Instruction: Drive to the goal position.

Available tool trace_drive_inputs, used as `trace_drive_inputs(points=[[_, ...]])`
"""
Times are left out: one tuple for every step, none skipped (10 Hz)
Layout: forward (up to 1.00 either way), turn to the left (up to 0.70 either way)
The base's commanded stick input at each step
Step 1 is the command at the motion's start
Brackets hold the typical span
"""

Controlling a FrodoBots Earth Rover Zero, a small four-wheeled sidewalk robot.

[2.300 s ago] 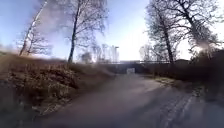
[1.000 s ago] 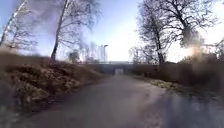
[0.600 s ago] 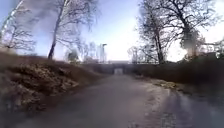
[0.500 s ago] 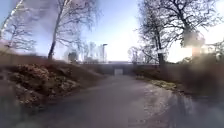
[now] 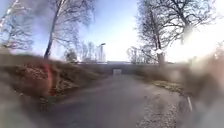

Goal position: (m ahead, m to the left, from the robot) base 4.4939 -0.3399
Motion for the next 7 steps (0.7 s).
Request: trace_drive_inputs(points=[[0.85,-0.34],[0.85,-0.34],[0.85,-0.34],[0.85,-0.34],[0.85,-0.05],[0.85,0.0],[0.85,0.0]])
